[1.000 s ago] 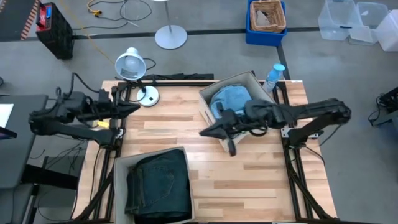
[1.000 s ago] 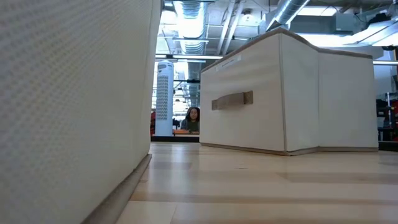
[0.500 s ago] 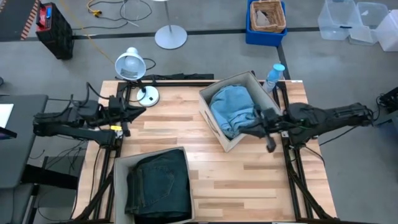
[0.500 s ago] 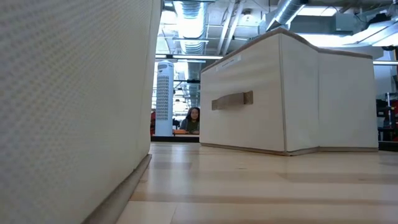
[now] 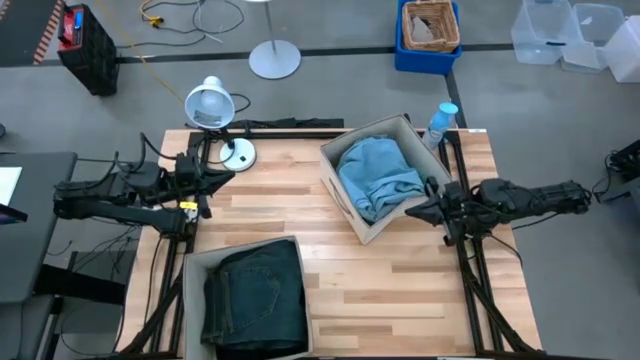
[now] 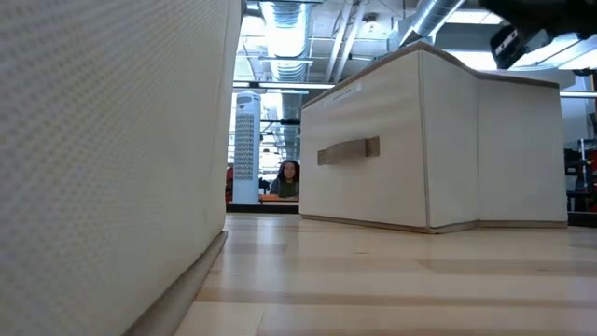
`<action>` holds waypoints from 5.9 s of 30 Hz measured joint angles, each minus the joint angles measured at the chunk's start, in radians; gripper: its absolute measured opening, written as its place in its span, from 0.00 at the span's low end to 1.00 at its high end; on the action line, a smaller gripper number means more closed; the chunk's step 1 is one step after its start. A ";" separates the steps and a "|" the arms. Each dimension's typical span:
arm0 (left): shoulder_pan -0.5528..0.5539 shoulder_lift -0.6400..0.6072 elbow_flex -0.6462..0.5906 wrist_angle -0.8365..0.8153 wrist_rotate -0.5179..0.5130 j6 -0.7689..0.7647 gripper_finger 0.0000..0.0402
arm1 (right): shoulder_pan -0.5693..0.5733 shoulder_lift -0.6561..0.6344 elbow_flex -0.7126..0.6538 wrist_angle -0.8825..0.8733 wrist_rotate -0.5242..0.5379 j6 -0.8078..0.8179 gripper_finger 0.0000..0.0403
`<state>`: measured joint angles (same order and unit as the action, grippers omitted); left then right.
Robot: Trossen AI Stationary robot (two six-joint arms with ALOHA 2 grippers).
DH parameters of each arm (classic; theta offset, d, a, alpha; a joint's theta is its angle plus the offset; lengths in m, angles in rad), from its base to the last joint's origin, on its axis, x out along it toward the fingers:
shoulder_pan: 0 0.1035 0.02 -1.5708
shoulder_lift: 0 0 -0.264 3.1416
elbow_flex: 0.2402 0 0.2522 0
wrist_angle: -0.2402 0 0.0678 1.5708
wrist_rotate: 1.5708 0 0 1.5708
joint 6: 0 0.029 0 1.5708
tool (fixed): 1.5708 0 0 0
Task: Sort clothes
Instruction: Return to Home Position
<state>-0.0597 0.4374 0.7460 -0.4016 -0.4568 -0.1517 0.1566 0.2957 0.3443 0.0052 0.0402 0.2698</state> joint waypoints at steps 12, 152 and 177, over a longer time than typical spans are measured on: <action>0.000 0.000 0.001 -0.034 0.027 -0.015 0.00 | 0.061 0.069 -0.034 0.014 0.039 0.005 0.00; 0.000 -0.274 -0.739 0.468 0.213 -0.122 0.02 | 0.171 0.287 -0.340 0.178 0.195 0.290 0.08; -0.001 -0.274 -0.739 0.468 0.213 -0.122 0.02 | 0.171 0.287 -0.340 0.179 0.195 0.288 0.08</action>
<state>-0.0605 0.1635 0.0074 0.0666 -0.2440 -0.2734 0.3275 0.5822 0.0044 0.1841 0.2352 0.5578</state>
